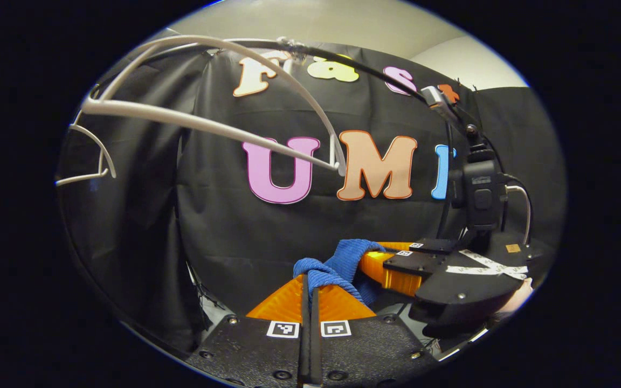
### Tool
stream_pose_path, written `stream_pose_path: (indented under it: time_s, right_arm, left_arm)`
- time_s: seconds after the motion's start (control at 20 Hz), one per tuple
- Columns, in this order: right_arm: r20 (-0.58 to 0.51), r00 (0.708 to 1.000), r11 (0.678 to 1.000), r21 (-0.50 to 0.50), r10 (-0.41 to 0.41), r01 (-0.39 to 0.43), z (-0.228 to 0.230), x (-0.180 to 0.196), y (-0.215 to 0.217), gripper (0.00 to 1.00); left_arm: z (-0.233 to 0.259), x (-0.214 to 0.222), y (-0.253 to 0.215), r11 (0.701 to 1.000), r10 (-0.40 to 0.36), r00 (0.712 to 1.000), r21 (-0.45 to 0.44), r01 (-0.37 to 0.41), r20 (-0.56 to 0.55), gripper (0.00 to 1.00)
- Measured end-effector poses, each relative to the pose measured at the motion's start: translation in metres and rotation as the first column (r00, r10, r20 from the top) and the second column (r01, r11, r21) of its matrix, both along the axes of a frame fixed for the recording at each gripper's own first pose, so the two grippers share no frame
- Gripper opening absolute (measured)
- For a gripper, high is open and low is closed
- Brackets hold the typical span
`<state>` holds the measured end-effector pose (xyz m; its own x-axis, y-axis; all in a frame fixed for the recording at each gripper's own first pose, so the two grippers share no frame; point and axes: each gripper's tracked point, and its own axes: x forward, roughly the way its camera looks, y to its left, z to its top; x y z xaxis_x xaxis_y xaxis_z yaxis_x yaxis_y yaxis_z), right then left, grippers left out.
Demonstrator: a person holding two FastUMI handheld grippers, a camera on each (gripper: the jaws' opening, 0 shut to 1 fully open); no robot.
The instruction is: Grasp the clothes on the hanger with both hands and then place them into the laundry hamper below.
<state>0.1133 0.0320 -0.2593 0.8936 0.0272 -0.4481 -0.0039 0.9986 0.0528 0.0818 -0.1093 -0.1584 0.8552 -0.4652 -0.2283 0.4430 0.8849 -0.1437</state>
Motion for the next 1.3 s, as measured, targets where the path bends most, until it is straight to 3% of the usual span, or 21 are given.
stream_pose_path:
  time_s: [0.65,1.05,1.15,1.2,1.3]
  right_arm:
    - [-0.252,0.966,0.998,-0.041,-0.063,0.054,-0.115,-0.058,-0.033,0.08]
    - [-0.335,0.939,0.997,-0.044,-0.078,0.067,-0.147,-0.085,-0.035,0.09]
    - [-0.353,0.933,0.997,-0.046,-0.072,0.06,-0.154,-0.091,-0.031,0.04]
    - [-0.364,0.929,0.997,-0.049,-0.067,0.053,-0.156,-0.094,-0.03,0.09]
    - [-0.378,0.924,0.998,-0.049,-0.061,0.046,-0.162,-0.1,-0.027,0.09]
  left_arm:
    - [-0.117,0.005,-0.013,0.993,-0.041,0.97,0.093,0.065,-0.239,0.02]
    - [-0.166,-0.014,0.014,0.99,0.011,0.934,0.138,0.041,-0.356,0.01]
    - [-0.178,-0.013,0.017,0.989,0.026,0.92,0.146,0.034,-0.391,0.01]
    - [-0.184,-0.015,0.018,0.988,0.033,0.912,0.151,0.031,-0.408,0.01]
    - [-0.195,-0.019,0.023,0.988,0.047,0.9,0.155,0.023,-0.434,0.01]
